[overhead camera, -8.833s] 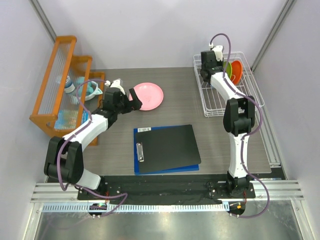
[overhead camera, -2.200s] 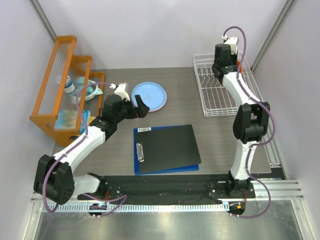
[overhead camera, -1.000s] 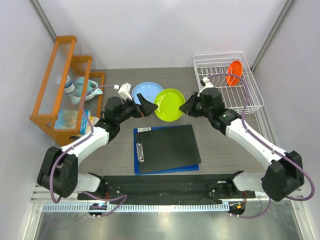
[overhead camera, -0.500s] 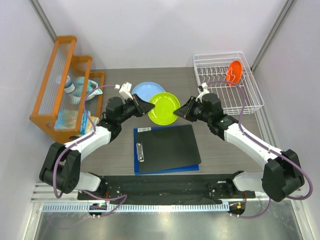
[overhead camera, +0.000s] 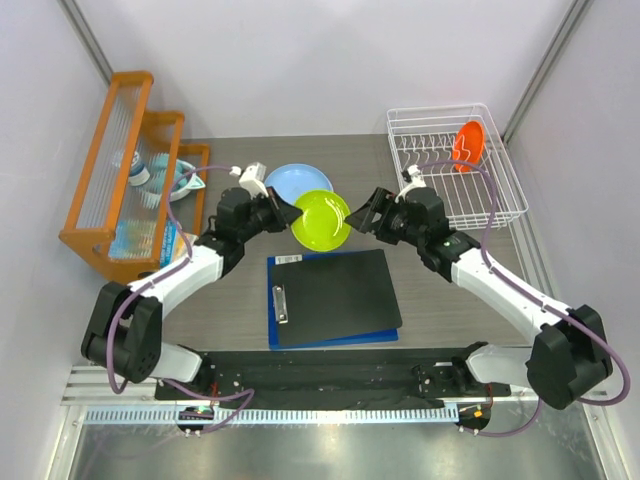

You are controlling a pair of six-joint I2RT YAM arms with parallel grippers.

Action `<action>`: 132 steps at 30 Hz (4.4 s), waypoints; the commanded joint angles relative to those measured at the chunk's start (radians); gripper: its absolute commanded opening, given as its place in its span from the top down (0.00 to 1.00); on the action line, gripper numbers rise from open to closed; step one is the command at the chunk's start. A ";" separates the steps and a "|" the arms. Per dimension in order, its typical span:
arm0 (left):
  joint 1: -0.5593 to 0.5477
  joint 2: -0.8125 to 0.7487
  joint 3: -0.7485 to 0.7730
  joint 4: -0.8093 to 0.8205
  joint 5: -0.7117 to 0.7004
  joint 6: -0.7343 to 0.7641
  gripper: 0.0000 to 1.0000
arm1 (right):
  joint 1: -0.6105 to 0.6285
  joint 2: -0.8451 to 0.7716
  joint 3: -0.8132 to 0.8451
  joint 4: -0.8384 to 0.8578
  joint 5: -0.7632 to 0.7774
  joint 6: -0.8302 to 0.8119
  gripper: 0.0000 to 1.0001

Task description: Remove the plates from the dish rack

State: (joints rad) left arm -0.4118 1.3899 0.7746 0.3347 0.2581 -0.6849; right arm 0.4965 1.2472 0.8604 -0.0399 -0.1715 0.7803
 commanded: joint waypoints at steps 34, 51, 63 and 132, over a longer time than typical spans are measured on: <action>0.248 0.598 0.437 0.081 0.049 0.015 0.01 | -0.082 0.061 0.184 -0.201 0.295 -0.263 0.21; 0.061 -0.119 0.025 -0.063 0.053 0.016 0.01 | -0.417 0.575 0.914 -0.328 0.859 -0.595 0.15; -0.033 -0.382 -0.101 -0.227 -0.140 0.191 0.01 | -0.579 0.909 1.170 -0.308 0.724 -0.710 0.19; -0.033 -0.201 0.037 -0.103 -0.036 0.056 0.00 | -0.234 0.043 0.467 -0.370 0.298 -0.354 0.99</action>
State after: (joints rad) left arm -0.4484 1.1530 0.7837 0.1455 0.1673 -0.5747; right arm 0.2539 1.3987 1.4059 -0.4198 0.3565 0.2699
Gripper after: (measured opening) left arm 0.994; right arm 0.086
